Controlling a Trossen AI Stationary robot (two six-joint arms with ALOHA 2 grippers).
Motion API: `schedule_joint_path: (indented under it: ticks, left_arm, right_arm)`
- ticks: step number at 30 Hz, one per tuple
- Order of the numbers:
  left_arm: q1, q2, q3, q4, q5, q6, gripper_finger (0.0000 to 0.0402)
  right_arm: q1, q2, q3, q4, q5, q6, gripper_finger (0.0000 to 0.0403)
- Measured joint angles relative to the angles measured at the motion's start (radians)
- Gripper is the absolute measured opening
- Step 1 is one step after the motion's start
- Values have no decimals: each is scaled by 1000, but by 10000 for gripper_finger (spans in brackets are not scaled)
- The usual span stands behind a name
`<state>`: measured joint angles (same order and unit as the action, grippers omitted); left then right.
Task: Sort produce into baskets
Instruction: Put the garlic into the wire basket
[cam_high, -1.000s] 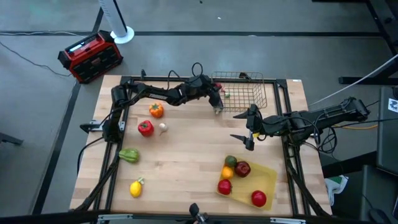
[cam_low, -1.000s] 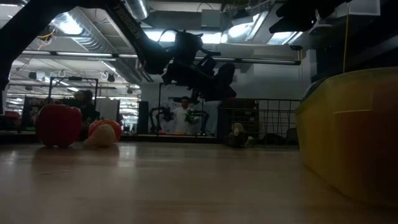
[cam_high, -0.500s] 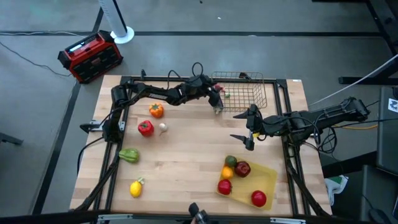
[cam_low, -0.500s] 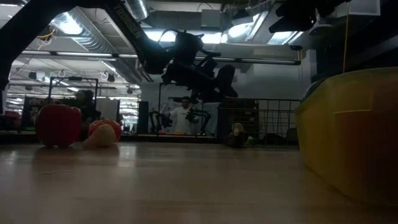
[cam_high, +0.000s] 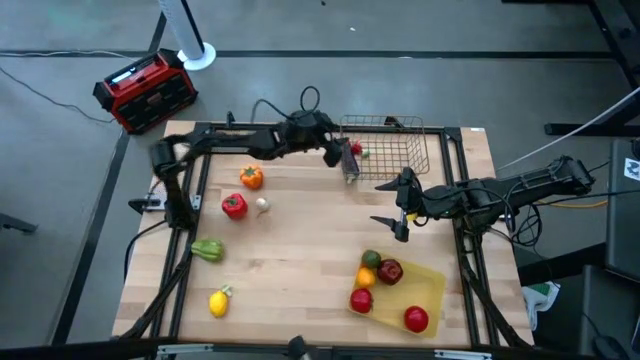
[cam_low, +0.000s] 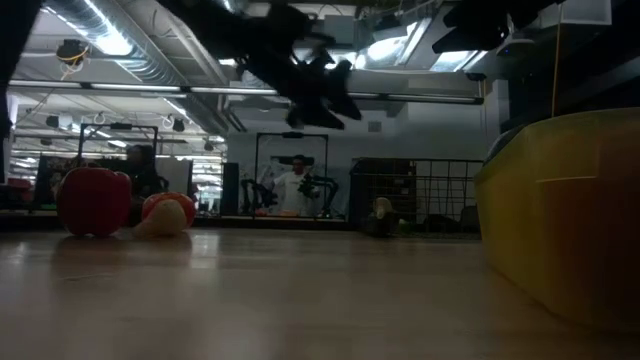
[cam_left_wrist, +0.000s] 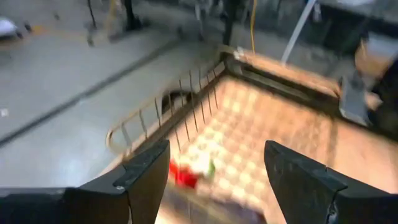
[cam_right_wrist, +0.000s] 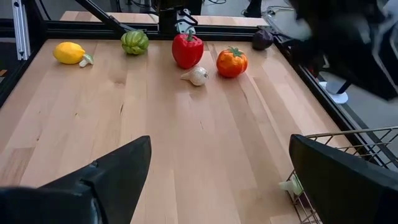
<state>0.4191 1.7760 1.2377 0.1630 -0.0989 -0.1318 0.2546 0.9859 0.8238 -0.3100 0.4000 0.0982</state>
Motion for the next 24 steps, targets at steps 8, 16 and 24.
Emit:
schedule_joint_path:
  ticks: [8,16,24]
  left_arm:
    - [-32,-256,1,-684,58,-106,247]
    - [-146,-288,-21,-1169,61,-376,233]
    - [-230,-286,-155,-1162,49,-519,230]
  right_arm:
    - [0,0,0,-3,0,0,376]
    - [0,0,0,-3,0,0,376]
    - [0,0,0,-3,0,0,376]
